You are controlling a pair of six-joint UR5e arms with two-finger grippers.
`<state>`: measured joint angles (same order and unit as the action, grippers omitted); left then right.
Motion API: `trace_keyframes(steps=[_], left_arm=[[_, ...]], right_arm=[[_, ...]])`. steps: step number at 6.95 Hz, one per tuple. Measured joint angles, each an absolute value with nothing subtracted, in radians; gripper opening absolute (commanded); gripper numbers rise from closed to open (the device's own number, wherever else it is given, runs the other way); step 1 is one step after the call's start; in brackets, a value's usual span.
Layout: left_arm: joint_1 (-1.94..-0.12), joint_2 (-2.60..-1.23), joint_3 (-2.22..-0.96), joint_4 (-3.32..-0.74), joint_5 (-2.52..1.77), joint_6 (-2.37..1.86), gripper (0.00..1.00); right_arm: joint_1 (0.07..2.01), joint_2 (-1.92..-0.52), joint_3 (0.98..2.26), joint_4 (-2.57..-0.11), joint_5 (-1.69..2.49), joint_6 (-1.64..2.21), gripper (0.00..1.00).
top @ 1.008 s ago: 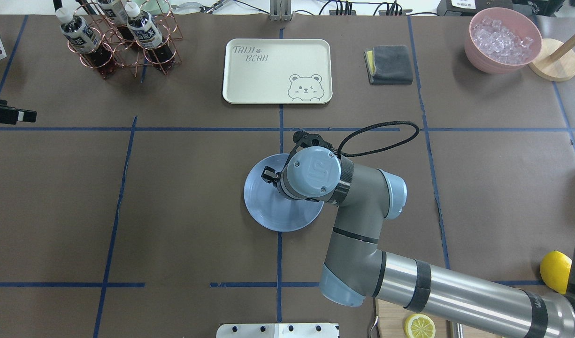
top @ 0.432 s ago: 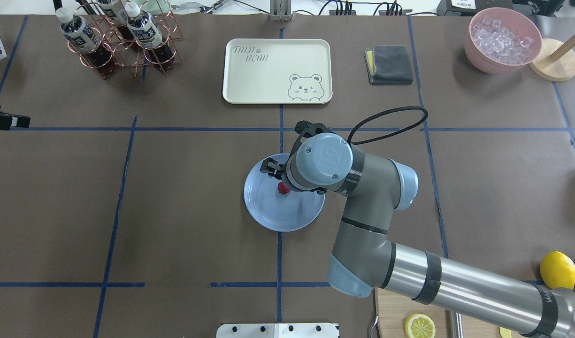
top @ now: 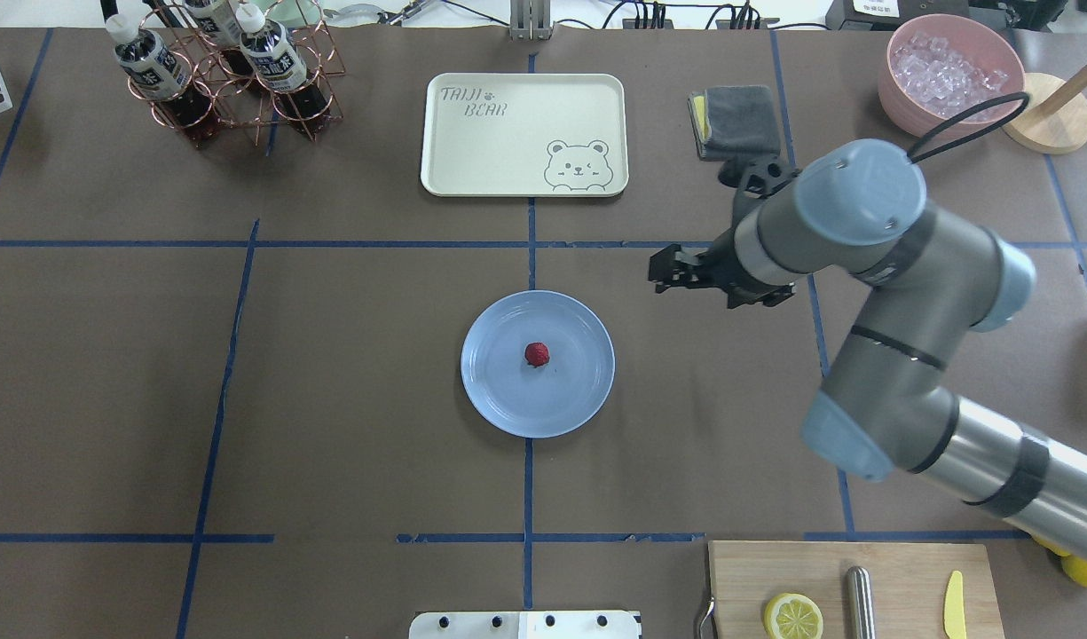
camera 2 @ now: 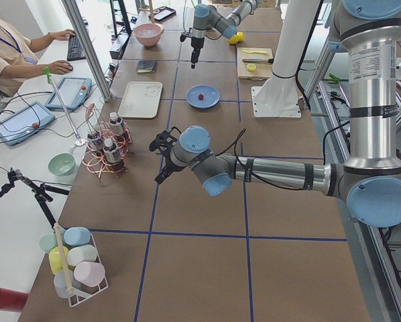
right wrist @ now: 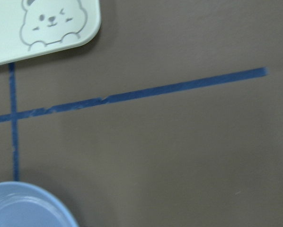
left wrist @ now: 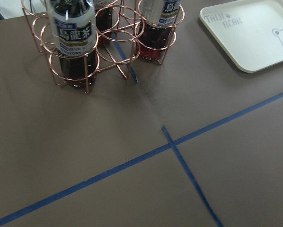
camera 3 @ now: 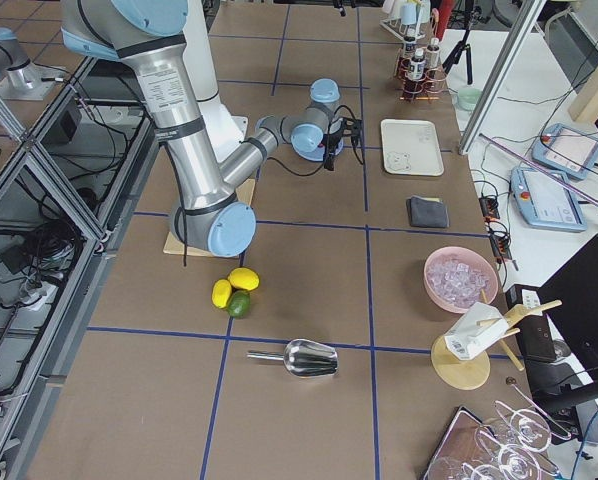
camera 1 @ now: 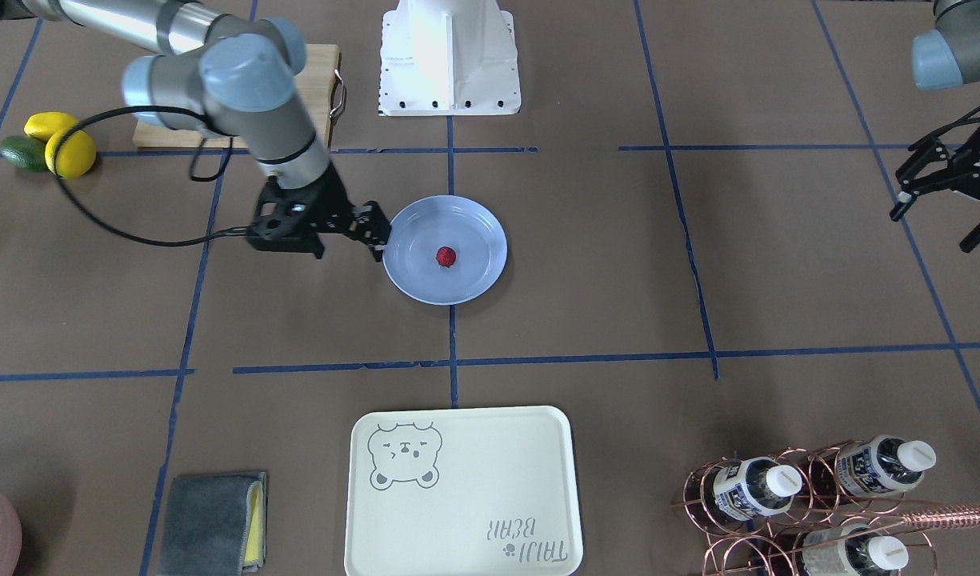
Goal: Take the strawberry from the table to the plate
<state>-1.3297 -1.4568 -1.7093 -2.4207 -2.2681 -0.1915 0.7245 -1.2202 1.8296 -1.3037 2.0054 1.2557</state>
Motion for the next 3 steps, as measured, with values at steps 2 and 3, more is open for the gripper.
trace_keyframes(steps=[2, 3], left_arm=[[-1.443, -1.492, -1.694, -2.226, -2.27, 0.025, 1.0], [-1.508, -1.54, -1.692, -2.077, -2.27, 0.144, 1.0]], right_arm=[[0.938, -1.364, 1.86, -1.306, 2.18, 0.987, 1.0], [1.055, -1.427, 1.86, -1.313, 2.256, 0.837, 1.0]])
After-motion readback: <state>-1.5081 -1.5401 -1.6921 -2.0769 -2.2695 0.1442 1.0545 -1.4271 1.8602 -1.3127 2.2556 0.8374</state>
